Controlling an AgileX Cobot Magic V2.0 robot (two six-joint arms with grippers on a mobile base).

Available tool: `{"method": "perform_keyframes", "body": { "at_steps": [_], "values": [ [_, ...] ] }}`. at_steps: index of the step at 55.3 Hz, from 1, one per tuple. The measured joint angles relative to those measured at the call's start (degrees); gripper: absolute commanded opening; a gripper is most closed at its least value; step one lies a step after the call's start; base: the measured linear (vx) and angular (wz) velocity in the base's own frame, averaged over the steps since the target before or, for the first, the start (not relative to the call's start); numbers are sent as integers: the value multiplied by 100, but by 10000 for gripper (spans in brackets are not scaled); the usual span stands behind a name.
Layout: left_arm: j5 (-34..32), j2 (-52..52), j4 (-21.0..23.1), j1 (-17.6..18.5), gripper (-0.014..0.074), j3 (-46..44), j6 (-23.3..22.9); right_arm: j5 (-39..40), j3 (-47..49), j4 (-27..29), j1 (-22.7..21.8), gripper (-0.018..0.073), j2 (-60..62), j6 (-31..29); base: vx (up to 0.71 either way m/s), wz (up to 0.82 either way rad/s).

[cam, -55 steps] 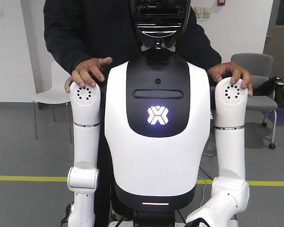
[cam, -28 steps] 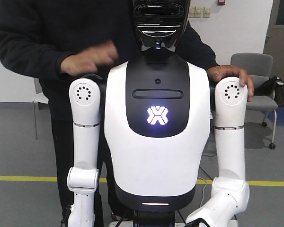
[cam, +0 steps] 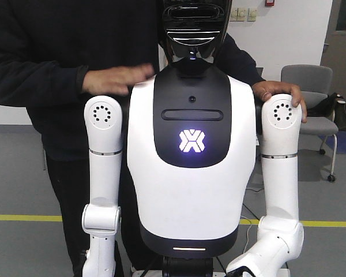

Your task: Pick snacks and fruit into basket

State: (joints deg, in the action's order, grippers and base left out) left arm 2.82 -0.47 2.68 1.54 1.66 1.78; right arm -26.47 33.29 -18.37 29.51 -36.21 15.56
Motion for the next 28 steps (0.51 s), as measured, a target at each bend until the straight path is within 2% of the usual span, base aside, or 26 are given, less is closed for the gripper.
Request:
{"method": "perform_keyframes", "body": {
  "at_steps": [8,14,19,25,28],
  "values": [
    [0,0,0,0,-10,0,0,0,0,-67,-189,449,96,-256,0,0],
    [0,0,0,0,-10,0,0,338,-249,2,-881,319,460,-688,0,0],
    [0,0,0,0,-10,0,0,951,-741,116,-1541,192,975,-932,0,0],
    [0,0,0,0,-10,0,0,1589,-1444,322,-2159,27,1581,-997,0,0],
    [0,0,0,0,-10,0,0,1791,-1786,391,-2430,-15,1864,-1009,0,0]
  ]
}}
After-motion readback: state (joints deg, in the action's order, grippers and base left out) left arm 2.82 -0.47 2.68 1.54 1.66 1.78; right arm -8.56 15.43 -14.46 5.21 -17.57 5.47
